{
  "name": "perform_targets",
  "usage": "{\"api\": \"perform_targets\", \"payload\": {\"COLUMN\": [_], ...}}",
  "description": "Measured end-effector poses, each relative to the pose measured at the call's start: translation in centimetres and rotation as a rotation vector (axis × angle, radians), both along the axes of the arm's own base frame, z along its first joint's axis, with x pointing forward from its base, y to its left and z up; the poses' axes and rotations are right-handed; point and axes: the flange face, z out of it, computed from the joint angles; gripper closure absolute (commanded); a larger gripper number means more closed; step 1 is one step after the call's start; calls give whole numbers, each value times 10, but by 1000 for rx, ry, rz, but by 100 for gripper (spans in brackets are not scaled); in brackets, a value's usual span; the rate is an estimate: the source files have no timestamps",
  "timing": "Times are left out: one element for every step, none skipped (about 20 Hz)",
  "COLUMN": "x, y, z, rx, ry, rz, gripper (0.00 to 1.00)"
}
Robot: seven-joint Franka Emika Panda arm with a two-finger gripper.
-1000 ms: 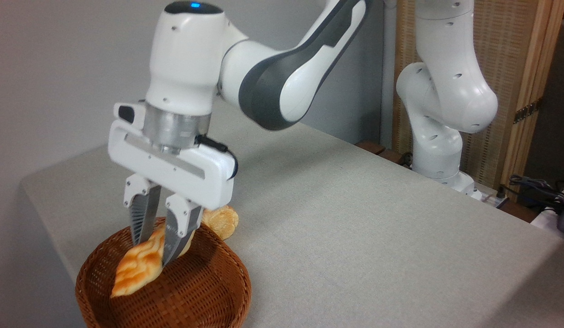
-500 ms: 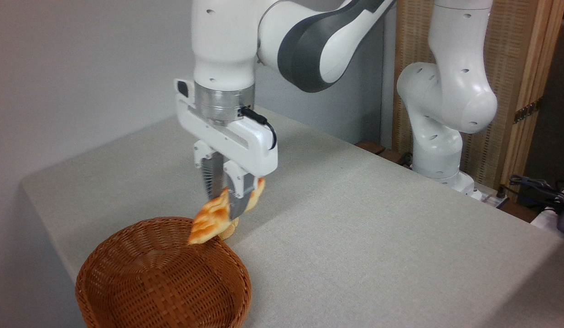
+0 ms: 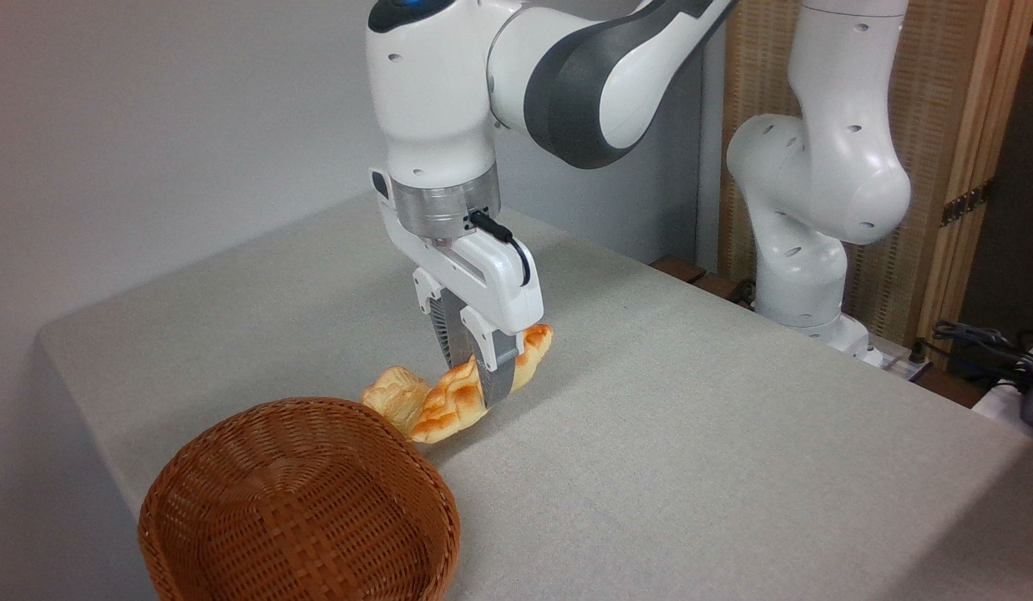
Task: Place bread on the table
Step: 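Lift the braided bread out of the basket and carry it beside the basket, then lower the bread onto the table, open the gripper and raise it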
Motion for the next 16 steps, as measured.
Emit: {"api": "perform_targets", "payload": {"x": [0,0,0,0,0,0,0,0,0,0,0,0,2,4,8,12], "y": [0,0,0,0,0,0,0,0,0,0,0,0,0,-1,-5,-12], "z": [-1,-1,-1,-1,-1,-1,-1,-1,-1,-1,-1,0,5,12,26,44], "rx": [0,0,0,0,0,0,0,0,0,0,0,0,-1,-2,-5,-8], "ry": [1,2,2,2,2,2,2,2,2,2,1,-2,-12,-28,-56,-89], "rz": [0,0,0,0,0,0,0,0,0,0,0,0,-1,-1,3,22], "gripper": [0,0,0,0,0,0,0,0,0,0,0,0,0,0,0,0]}}
